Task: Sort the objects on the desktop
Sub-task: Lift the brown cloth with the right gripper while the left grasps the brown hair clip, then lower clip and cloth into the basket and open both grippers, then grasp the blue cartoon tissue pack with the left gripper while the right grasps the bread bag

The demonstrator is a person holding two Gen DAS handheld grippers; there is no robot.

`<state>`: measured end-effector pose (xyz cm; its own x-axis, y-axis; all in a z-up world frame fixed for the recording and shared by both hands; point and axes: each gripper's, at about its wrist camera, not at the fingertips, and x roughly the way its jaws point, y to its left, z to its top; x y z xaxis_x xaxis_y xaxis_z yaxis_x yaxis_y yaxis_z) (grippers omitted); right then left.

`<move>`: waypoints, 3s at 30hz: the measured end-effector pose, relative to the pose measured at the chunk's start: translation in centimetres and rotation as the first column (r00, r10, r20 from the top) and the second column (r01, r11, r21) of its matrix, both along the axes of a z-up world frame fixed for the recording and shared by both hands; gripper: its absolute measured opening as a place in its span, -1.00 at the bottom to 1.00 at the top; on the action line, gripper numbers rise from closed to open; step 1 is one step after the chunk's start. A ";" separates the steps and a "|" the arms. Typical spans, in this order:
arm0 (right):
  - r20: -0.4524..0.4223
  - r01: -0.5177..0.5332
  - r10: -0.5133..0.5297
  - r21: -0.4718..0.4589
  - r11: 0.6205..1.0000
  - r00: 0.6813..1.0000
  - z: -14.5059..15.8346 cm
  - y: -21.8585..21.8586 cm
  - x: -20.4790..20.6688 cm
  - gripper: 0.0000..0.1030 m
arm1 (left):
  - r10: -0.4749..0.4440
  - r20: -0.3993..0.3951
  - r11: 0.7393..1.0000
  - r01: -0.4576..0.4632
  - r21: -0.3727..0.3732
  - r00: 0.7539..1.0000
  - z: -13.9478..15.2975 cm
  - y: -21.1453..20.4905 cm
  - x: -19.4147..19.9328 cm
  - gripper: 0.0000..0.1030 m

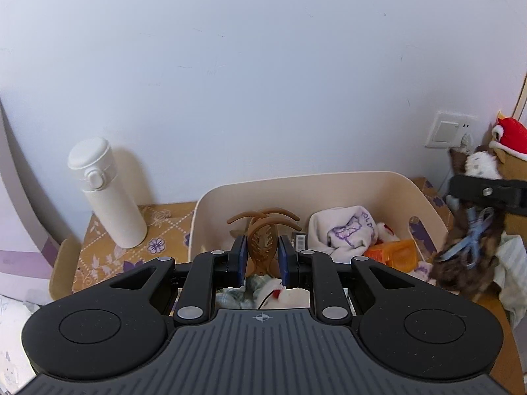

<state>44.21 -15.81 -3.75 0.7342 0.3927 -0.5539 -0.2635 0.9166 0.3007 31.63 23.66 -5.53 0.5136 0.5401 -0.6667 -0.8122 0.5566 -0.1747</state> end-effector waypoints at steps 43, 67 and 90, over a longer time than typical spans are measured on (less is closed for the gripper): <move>-0.180 -0.095 0.062 -0.179 0.979 0.982 -5.6 5.0 2.9 0.79 | -0.127 -0.203 0.992 0.119 -0.051 0.971 -4.7 1.0 2.3 0.41; -0.165 -0.067 0.036 -0.187 0.980 0.986 -5.1 -1.0 -1.4 1.00 | -0.087 -0.141 0.993 0.075 -0.089 0.986 -4.9 -4.8 -3.4 0.56; -0.223 -0.349 0.294 -0.273 0.896 0.930 -11.4 -2.7 -5.6 1.00 | -0.288 -0.211 0.945 0.242 -0.222 0.934 -10.7 -10.0 -0.3 0.57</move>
